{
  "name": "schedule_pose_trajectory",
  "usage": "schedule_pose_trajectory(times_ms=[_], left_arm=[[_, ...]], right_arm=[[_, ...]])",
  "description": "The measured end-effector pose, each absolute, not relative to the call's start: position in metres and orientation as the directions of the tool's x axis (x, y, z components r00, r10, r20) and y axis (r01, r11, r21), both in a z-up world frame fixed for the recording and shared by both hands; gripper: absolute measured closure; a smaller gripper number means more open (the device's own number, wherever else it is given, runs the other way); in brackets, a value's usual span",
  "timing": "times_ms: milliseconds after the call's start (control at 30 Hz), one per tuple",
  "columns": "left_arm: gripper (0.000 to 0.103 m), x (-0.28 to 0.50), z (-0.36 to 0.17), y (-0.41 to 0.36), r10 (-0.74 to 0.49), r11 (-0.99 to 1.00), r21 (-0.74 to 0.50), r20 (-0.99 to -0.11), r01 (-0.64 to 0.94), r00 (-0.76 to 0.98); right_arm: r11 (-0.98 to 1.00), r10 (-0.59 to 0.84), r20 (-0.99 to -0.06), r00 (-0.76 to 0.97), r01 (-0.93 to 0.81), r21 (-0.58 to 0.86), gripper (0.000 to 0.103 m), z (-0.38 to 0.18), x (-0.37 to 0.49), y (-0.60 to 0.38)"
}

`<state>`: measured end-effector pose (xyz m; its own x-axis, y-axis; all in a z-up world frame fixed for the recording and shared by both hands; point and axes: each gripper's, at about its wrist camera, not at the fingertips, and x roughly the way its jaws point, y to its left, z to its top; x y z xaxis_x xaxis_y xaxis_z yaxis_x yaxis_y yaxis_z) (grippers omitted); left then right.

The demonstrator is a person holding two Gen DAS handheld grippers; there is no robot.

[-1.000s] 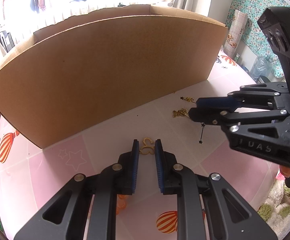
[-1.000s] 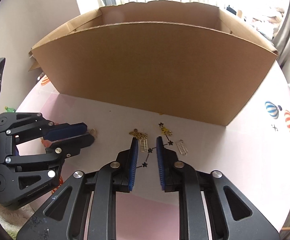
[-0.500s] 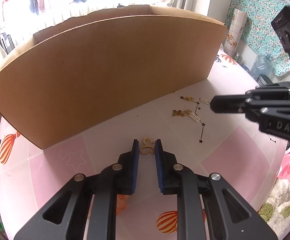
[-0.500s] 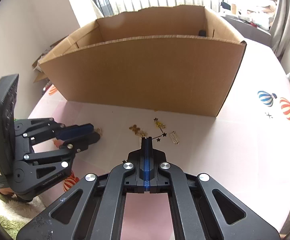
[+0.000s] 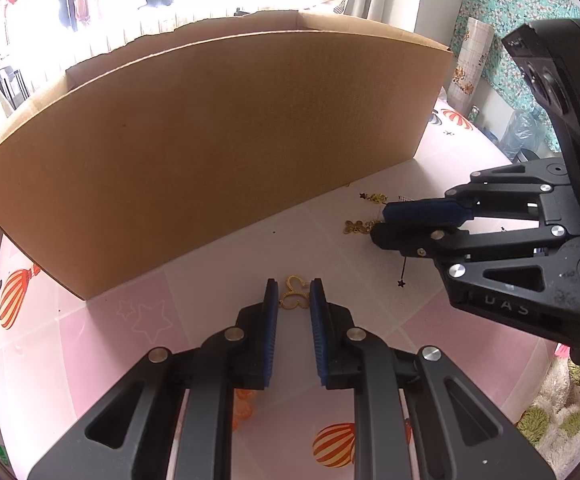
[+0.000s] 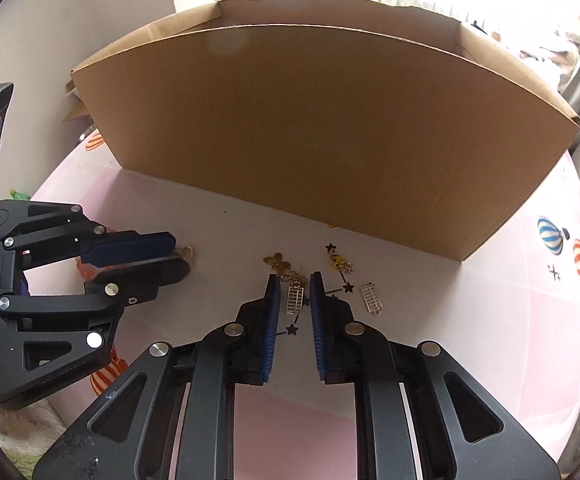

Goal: Organize jewelry

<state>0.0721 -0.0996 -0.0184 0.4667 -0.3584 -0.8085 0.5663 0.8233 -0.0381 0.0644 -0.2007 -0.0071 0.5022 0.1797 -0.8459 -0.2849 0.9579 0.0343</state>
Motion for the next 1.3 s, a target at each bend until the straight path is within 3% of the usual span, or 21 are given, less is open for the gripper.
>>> schedule_pose_trajectory(times_ms=[33, 133, 467, 933, 1100, 1300], left_arm=[[0.087, 0.071, -0.019, -0.099, -0.359, 0.823, -0.039, -0.808, 0.566, 0.467], [0.087, 0.071, -0.019, -0.099, -0.36, 0.823, -0.04, -0.808, 0.566, 0.467], [0.087, 0.069, -0.019, -0.099, -0.36, 0.82, -0.031, -0.805, 0.571, 0.472], [0.088, 0.065, -0.012, -0.097, -0.363, 0.821, -0.032, -0.8, 0.57, 0.479], [0.088, 0.054, 0.021, -0.088, -0.416, 0.804, -0.047, -0.756, 0.592, 0.505], [0.087, 0.059, 0.092, -0.073, -0.525, 0.773, -0.078, -0.635, 0.629, 0.567]], right_arm=[[0.956, 0.178, -0.847, 0.502, -0.291, 0.028, 0.097, -0.007, 0.064, -0.2], [0.955, 0.195, -0.849, 0.491, -0.294, 0.049, 0.098, -0.005, 0.063, -0.201], [0.951, 0.293, -0.791, 0.537, -0.247, 0.185, 0.098, 0.033, 0.04, -0.232], [0.942, 0.333, -0.726, 0.601, -0.235, 0.238, 0.098, 0.05, 0.052, -0.234], [0.931, 0.363, -0.679, 0.638, -0.268, 0.246, 0.098, 0.071, 0.048, -0.234], [0.91, 0.41, -0.574, 0.709, -0.359, 0.207, 0.098, 0.119, 0.062, -0.229]])
